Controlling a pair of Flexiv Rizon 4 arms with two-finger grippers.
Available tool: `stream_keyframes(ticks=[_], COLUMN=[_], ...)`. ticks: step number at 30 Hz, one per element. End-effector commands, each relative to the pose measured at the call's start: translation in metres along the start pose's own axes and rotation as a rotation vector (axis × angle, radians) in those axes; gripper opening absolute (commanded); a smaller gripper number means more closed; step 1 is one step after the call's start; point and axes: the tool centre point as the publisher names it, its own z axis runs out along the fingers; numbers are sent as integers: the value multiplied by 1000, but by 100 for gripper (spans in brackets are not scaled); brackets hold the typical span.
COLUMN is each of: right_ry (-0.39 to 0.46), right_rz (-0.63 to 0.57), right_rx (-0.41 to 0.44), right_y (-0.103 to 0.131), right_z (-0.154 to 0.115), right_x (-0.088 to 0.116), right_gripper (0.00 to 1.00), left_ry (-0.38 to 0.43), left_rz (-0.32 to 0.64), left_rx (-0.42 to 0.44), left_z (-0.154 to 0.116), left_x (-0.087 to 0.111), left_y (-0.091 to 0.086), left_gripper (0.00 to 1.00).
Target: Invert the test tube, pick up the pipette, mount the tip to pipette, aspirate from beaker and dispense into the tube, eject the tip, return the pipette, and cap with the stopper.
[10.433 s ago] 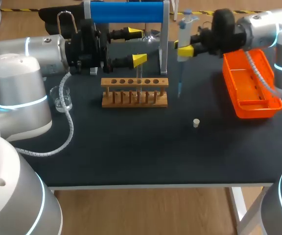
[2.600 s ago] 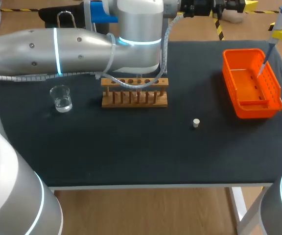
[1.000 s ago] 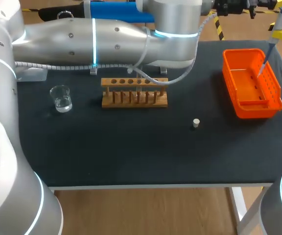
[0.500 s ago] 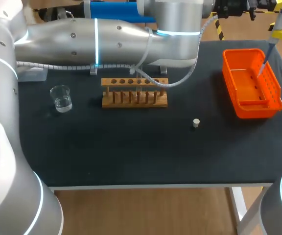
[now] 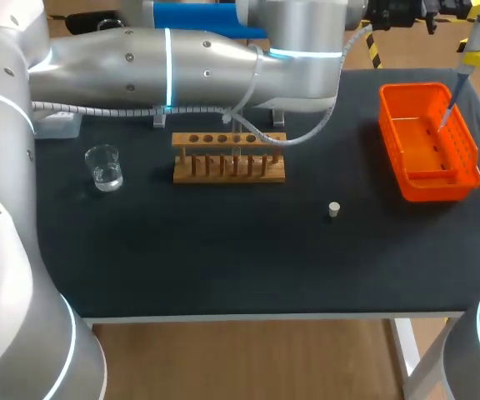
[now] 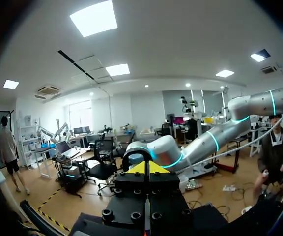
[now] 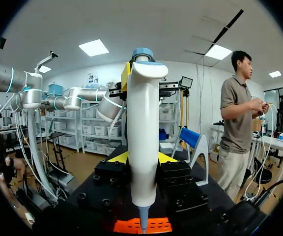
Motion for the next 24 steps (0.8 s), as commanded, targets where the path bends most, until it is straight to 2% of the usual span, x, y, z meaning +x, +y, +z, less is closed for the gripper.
stream_keyframes(ticks=[1,24], right_ry=[-3,-3], right_rz=[-1,-1], right_rx=[3,3], right_y=[1,1], right_z=[1,1], right_x=[1,1], right_gripper=[0,0], left_ry=[7,27], left_rz=[-3,-33], left_rx=[-1,4], left_z=[2,6], left_x=[-4,-6], left_y=[1,10], left_gripper=[0,0])
